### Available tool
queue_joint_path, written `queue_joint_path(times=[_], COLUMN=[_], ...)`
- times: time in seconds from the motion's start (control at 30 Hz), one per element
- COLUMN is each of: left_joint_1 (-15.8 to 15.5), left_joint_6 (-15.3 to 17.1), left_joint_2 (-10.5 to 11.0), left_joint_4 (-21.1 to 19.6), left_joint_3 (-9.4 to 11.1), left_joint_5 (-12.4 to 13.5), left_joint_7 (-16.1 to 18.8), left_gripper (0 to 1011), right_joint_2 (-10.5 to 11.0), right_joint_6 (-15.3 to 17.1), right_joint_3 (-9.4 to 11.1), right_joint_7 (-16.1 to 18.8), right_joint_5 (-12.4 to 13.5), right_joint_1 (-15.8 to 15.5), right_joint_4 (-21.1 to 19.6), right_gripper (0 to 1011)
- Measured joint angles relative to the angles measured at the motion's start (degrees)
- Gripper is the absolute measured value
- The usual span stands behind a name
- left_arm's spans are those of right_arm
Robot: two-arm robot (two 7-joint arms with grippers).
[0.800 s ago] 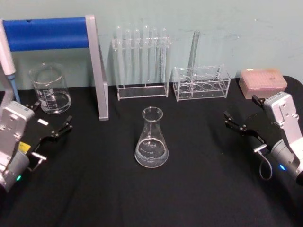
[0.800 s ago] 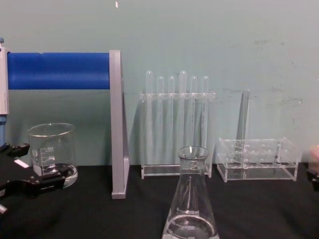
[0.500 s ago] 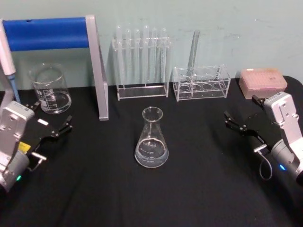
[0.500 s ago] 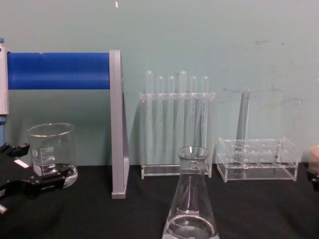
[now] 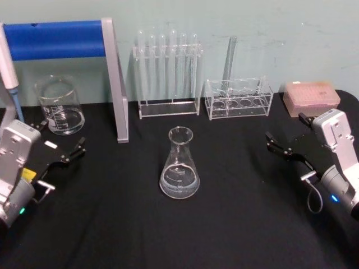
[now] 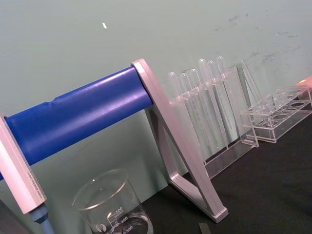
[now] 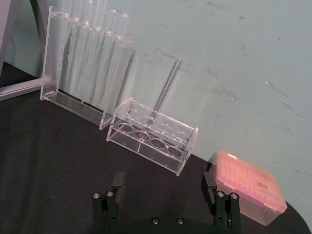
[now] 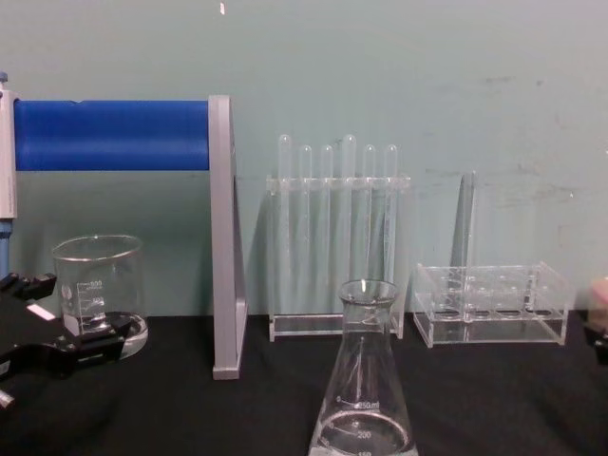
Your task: Grasp the erlenmeyer flask with one hand, shake it three times, then place it back.
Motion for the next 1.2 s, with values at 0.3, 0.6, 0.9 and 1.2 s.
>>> queue_joint_path(times=[0.3,0.6,0.9,1.2], left_joint_1=[0.0,0.0,0.0,0.0], left_joint_6=[0.0,0.0,0.0,0.0], left_joint_2=[0.0,0.0,0.0,0.0], left_joint_4=[0.0,0.0,0.0,0.0], left_joint_3=[0.0,0.0,0.0,0.0], left_joint_5=[0.0,0.0,0.0,0.0], left_joint_7=[0.0,0.0,0.0,0.0], left_gripper=[1001,1001,1001,1001], right_joint_2=[0.0,0.0,-0.3,-0.3], right_joint_6=[0.0,0.0,-0.5,-1.5], right_joint_3=[0.0,0.0,1.3,3.6], right_joint_7=[0.0,0.0,1.9,6.0], right_joint_5=[0.0,0.0,1.0,5.0], right_joint_1=[0.0,0.0,-1.3,-4.4], right_joint_4=[0.0,0.0,-1.4,-6.1], right_gripper=[1002,1003,1002,1002])
